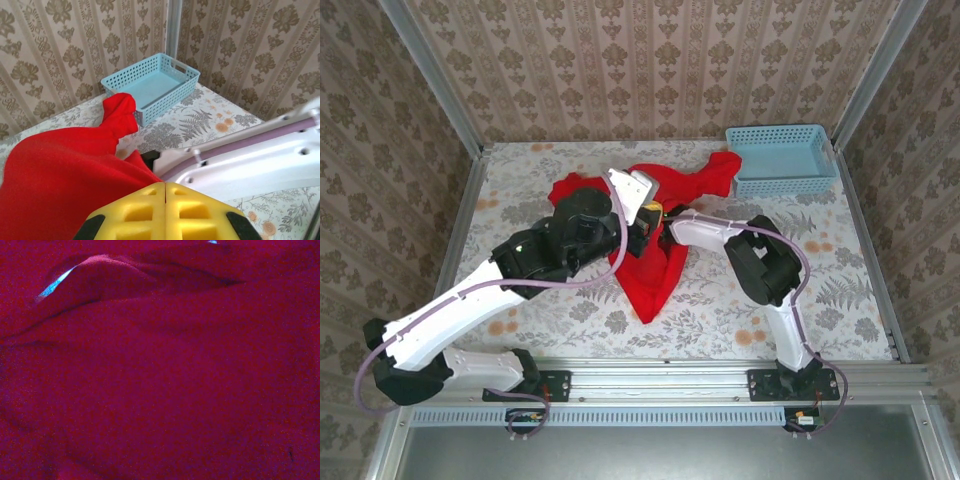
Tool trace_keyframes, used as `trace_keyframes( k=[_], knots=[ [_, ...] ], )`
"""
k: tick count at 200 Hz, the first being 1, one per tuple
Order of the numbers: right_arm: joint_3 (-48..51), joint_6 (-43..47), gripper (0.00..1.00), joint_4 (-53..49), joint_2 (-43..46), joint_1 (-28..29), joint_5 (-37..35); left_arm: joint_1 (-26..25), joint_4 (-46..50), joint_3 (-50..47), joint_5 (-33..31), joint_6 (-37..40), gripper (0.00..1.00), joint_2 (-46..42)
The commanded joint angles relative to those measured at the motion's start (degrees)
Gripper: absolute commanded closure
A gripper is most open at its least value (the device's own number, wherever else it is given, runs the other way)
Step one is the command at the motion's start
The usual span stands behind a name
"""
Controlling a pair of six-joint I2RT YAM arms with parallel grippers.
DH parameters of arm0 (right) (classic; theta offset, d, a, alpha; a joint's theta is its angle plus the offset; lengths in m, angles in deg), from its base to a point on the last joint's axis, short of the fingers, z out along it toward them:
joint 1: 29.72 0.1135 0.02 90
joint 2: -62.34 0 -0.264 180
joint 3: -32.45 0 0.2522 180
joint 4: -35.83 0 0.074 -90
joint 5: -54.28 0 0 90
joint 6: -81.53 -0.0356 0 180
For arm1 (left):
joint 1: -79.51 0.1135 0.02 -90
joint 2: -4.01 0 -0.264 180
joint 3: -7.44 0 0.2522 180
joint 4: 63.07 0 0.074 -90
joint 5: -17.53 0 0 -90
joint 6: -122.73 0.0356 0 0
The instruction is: Fold the inside-out t-shirt
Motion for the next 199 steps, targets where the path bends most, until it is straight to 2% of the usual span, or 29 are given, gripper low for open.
trace_keyframes(
  k=[1, 31, 72, 116, 140, 157, 169, 180, 199],
  knots=[
    [-5.52, -1.95, 0.0, -9.36, -3.74, -0.51, -3.04, -3.48, -1.52, 4.19, -5.07, 3.15, 1.0, 0.84],
    [-14.25, -1.63, 0.0, -17.24, -8.28, -0.66, -5.08, -7.29, -2.61, 6.37, -8.22, 6.14, 1.0, 1.96],
    [-29.15, -1.42, 0.0, -31.72, -16.84, -1.28, -8.27, -7.73, -4.79, 6.82, -8.21, 5.93, 1.0, 1.01],
    [-41.62, 0.16, 0.0, -40.76, -24.53, -1.3, -7.37, -7.65, -4.65, 7.92, -10.31, 6.62, 1.0, 1.76],
    [-41.39, 0.54, 0.0, -39.81, -24.67, -1.37, -5.98, -6.94, -2.51, 7.3, -13.87, 6.78, 1.0, 1.83],
    [-37.46, 1.38, 0.01, -35.57, -22.34, -1.45, -2.47, -3.84, 0.11, 4.41, -15.93, 4.43, 1.0, 0.84],
    [-34.18, 1.54, 0.01, -32.47, -20.38, -1.46, -1.0, -0.21, 1.42, 0.49, -14.48, 1.76, 0.88, -0.8],
    [-32.68, 1.42, 0.01, -31.32, -19.46, -1.45, -0.29, 3.58, 1.11, -3.98, -9.11, -0.26, 0.76, -2.61],
    [-32.6, 1.39, 0.01, -31.11, -19.32, -1.45, 0.61, 6.94, -1.75, -10.94, -1.85, -1.84, 0.67, -4.35]
  ],
)
